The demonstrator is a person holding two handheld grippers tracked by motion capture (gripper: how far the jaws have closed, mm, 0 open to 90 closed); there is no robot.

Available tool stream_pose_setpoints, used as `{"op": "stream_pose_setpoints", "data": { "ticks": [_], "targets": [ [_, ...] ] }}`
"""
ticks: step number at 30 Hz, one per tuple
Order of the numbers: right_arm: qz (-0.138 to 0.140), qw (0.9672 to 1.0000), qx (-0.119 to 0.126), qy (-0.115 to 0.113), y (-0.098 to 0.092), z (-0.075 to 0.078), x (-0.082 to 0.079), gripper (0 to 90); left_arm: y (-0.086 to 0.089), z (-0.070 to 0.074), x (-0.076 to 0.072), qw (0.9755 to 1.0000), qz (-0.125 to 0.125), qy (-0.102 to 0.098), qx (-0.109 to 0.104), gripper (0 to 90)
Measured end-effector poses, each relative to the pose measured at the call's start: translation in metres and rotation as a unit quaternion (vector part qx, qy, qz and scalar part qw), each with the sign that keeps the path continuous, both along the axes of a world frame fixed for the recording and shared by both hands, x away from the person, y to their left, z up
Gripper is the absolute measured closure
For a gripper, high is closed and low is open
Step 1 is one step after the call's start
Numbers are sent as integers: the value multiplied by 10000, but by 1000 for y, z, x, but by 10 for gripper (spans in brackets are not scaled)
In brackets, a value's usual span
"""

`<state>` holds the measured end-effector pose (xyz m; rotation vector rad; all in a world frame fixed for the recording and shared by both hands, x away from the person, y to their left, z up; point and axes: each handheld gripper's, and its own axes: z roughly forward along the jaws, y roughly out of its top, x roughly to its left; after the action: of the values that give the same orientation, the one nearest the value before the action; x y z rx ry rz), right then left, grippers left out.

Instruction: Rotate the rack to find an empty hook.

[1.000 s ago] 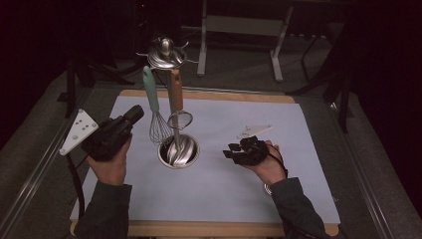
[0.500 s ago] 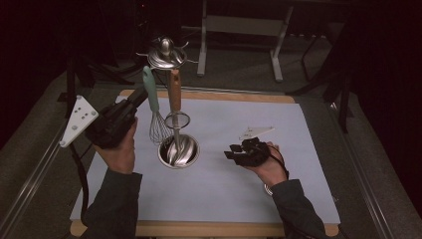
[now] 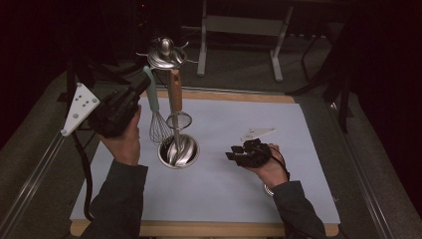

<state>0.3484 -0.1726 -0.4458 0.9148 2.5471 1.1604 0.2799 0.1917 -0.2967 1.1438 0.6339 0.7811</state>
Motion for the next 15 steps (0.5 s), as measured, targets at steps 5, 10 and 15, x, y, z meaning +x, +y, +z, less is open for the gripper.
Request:
{"op": "stream_pose_setpoints", "data": {
  "ticks": [5,10,15],
  "targets": [
    [-10,10000,3,17,-1,-1,0,639,-2,2,3,10000,62,47,58,897],
    [-11,10000,0,29,-1,-2,0,639,-1,2,5,9999,59,80,74,897],
    [-6,10000,1,37,-2,-3,0,639,1,2,6,9999,65,87,96,897]
  ]
}}
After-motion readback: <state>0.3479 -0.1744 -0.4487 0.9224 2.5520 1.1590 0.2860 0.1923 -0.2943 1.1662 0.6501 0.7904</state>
